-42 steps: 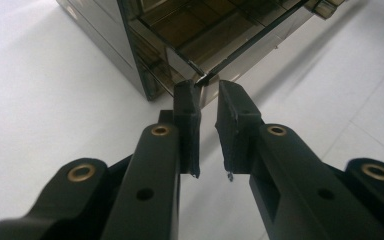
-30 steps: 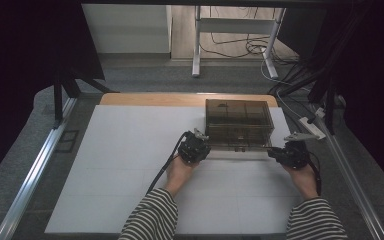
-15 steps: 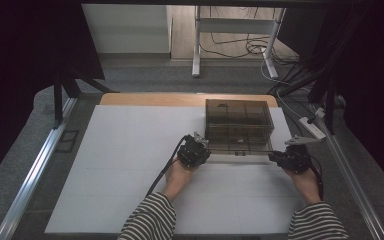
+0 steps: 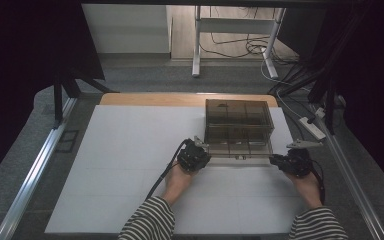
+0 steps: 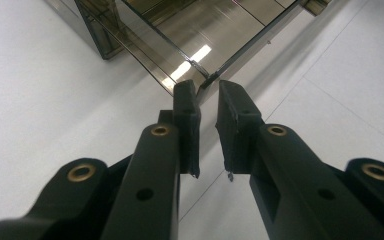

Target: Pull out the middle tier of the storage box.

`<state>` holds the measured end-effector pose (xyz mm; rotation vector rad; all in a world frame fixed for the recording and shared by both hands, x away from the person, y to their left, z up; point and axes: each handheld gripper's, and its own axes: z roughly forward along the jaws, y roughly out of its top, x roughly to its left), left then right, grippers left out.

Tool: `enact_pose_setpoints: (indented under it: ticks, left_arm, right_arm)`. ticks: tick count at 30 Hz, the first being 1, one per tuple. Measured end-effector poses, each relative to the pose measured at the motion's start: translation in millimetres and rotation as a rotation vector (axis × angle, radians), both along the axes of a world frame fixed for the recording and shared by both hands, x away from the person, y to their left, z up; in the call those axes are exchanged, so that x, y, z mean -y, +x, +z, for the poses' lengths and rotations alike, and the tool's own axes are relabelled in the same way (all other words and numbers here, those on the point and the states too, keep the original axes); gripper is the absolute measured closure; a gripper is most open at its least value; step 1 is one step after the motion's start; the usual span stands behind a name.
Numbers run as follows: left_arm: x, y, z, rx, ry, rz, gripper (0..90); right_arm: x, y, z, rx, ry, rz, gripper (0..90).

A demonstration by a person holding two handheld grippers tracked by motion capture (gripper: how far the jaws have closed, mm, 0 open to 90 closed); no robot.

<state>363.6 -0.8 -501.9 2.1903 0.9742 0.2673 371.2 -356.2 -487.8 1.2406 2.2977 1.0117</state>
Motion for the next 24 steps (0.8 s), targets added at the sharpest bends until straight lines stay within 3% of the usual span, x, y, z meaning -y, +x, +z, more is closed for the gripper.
enact_pose_setpoints:
  ticks: [8, 12, 16, 24]
  left_arm:
    - [-0.1, 0.1, -1.0, 0.015, 0.003, -0.006, 76.0]
    - [-0.7, -0.3, 1.2, 0.013, -0.038, -0.002, 68.5]
    - [-0.4, -3.1, 3.9, 0.024, -0.041, 0.003, 58.6]
    - [-10.2, -9.7, 14.3, 0.041, -0.076, 0.018, 47.1]
  right_arm:
    - [1.9, 0.5, -1.3, -0.024, 0.015, -0.004, 72.3]
    - [1.4, -2.1, -0.3, -0.024, 0.013, -0.010, 67.7]
    - [2.3, -6.0, 4.2, -0.020, 0.023, -0.029, 63.4]
    - [-0.5, -18.9, 8.1, 0.004, 0.043, -0.063, 54.0]
